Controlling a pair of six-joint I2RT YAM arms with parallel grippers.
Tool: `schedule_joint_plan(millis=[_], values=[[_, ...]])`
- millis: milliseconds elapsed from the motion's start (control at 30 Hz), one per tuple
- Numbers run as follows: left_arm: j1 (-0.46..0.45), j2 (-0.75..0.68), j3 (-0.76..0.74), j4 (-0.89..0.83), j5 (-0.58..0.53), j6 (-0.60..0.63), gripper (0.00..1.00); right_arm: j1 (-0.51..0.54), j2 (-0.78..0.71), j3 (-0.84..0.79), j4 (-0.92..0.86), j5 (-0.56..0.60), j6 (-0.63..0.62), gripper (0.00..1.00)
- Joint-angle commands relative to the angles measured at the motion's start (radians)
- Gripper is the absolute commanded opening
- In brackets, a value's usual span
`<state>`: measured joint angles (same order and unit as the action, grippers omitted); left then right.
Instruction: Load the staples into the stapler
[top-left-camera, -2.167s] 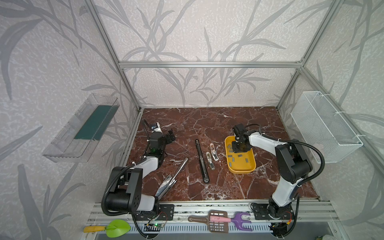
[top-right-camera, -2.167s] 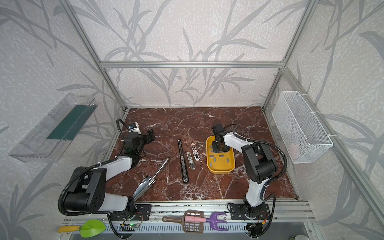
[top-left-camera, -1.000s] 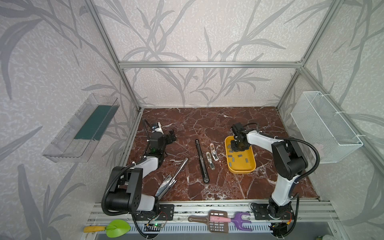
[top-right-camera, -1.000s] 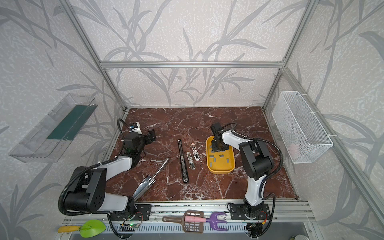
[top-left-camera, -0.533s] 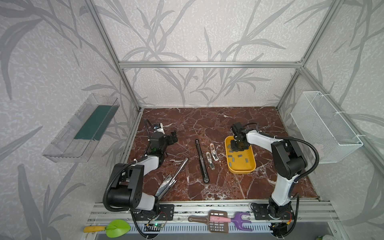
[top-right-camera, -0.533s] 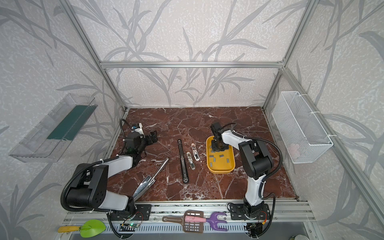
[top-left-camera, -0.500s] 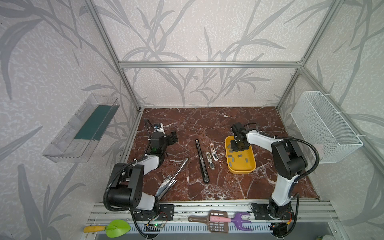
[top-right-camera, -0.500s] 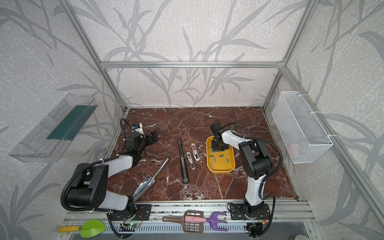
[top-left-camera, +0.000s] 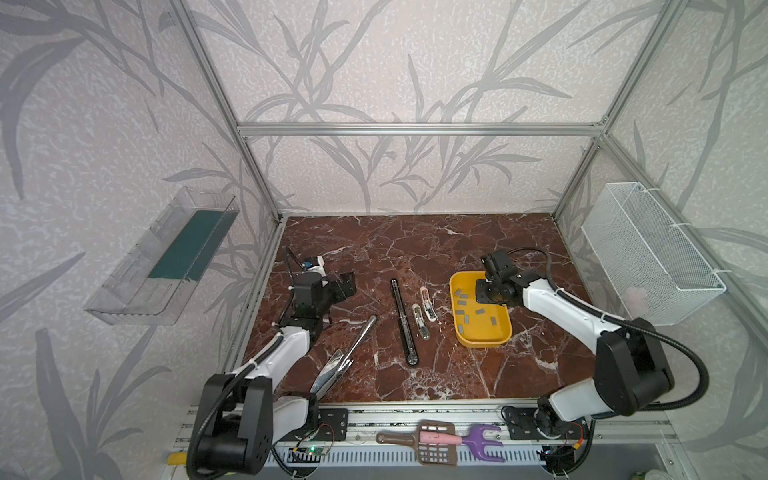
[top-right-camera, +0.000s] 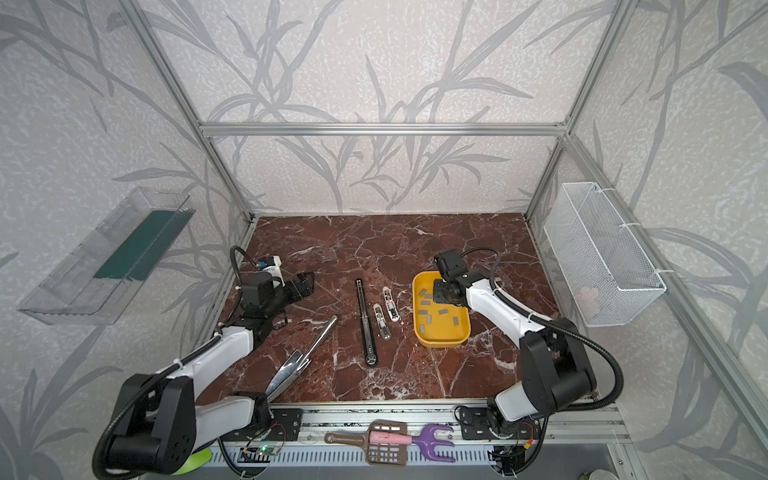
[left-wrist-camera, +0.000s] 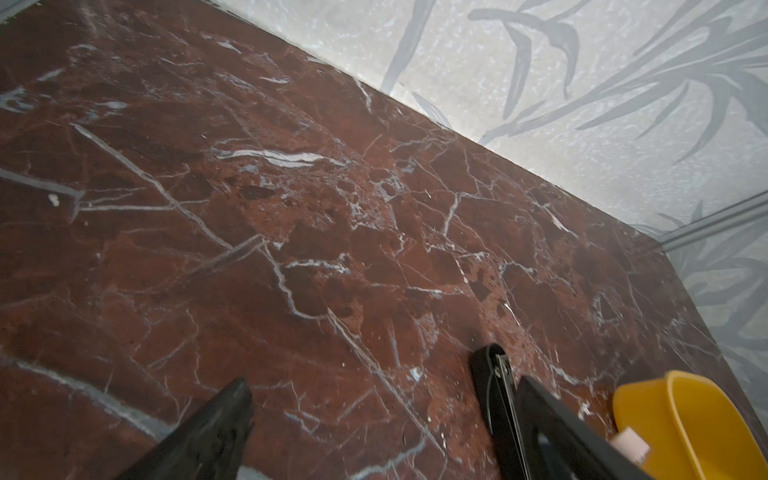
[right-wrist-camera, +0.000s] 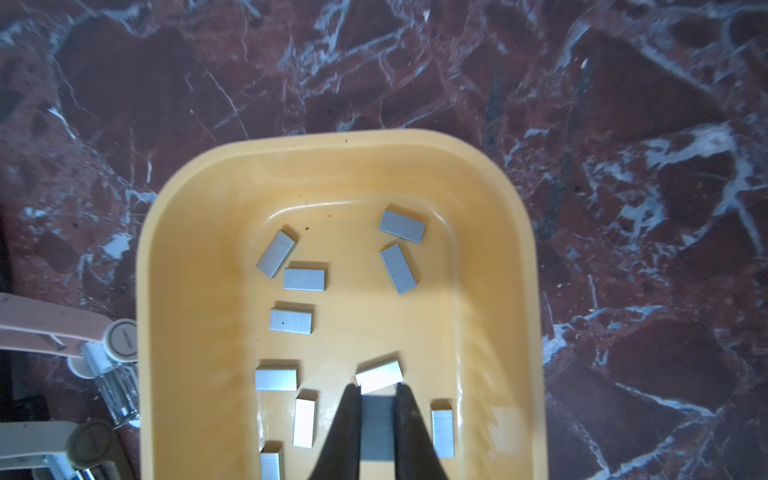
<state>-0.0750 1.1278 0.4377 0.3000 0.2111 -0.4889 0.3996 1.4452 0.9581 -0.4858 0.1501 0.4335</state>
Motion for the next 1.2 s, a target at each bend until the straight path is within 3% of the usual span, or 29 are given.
schedule_joint_plan(millis=[0,167,300,400,500,600,667,800,900,1167], values=[[-0.015,-0.115,-0.084,-0.035,0.089,-0.068,0.98,0.011,-0.057,-0.037,0.036,0.055,0.021,0.09],[-0.066,-0.342,-0.25,0.057,0.113,-0.174,0.98,0.023,-0.168,-0.025,-0.038,0.086,0.085,0.03],[-0.072,-0.529,-0.235,-0.199,0.102,-0.151,0.99,0.1,-0.224,0.052,-0.099,0.056,0.083,0.03],[-0.074,-0.681,-0.205,-0.469,0.021,-0.09,0.99,0.199,-0.24,0.101,-0.144,0.127,0.051,0.02],[-0.074,-0.883,-0.241,-0.594,-0.069,-0.226,0.99,0.28,-0.297,0.019,-0.046,0.165,0.047,0.03],[-0.078,-1.112,-0.279,-0.669,-0.024,-0.181,0.99,0.315,-0.33,-0.036,0.05,0.103,0.022,0.05],[-0.082,-1.084,-0.235,-0.766,-0.067,-0.184,0.99,0.369,-0.33,-0.028,0.009,0.231,0.023,0.05],[-0.09,-0.891,-0.28,-0.533,0.144,-0.188,0.99,0.437,-0.333,-0.067,0.055,0.268,0.022,0.03],[-0.101,-0.803,-0.269,-0.472,0.204,-0.174,0.99,0.502,-0.313,-0.078,0.089,0.328,0.021,0.03],[-0.131,-0.929,-0.292,-0.492,0.186,-0.172,0.99,0.561,-0.242,-0.103,0.183,0.275,0.056,0.02]])
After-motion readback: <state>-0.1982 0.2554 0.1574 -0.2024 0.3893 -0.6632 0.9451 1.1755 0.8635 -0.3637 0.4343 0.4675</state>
